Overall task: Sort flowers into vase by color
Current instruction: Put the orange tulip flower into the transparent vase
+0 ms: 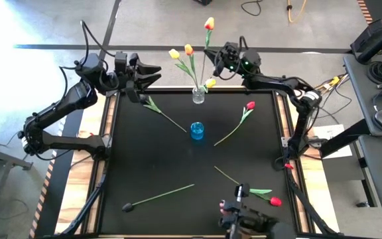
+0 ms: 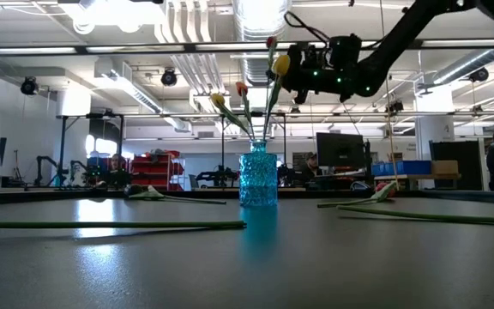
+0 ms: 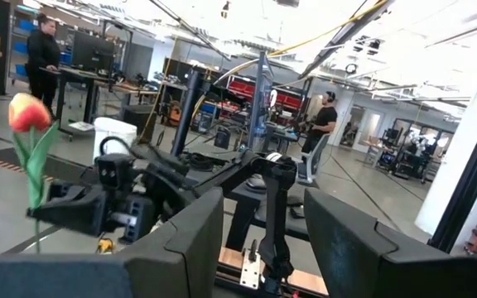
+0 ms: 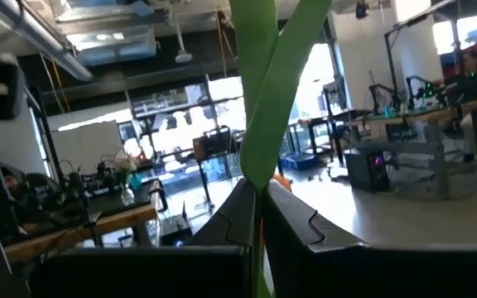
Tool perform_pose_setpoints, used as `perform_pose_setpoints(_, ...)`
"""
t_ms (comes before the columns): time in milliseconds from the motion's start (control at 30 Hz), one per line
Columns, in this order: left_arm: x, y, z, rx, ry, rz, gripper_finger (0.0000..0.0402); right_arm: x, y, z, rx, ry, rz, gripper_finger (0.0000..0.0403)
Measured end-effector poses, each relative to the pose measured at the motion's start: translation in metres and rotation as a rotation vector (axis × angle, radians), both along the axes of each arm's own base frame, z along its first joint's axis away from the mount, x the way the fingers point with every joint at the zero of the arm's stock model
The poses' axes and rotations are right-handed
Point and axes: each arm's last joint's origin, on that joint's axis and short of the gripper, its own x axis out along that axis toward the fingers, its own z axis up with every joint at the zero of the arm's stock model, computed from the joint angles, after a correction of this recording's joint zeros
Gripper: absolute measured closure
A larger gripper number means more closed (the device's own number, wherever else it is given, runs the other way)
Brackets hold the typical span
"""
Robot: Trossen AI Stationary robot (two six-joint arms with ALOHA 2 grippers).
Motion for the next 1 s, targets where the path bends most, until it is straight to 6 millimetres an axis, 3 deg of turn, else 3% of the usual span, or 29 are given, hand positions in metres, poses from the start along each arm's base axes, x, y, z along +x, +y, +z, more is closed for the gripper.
perform_pose_setpoints(567,0.0,0.0,-0.001,-0.03,0.008,-0.003,0.0247,0.02,0.001,-0.033,-0.006,0.048,0.031,0.0394)
perform_pose_setpoints(1000,-0.003,-0.002,0.0,-0.037,0.004,-0.005,0.0247,0.026,0.006,-0.043,-0.093,0.128,0.013,0.0392)
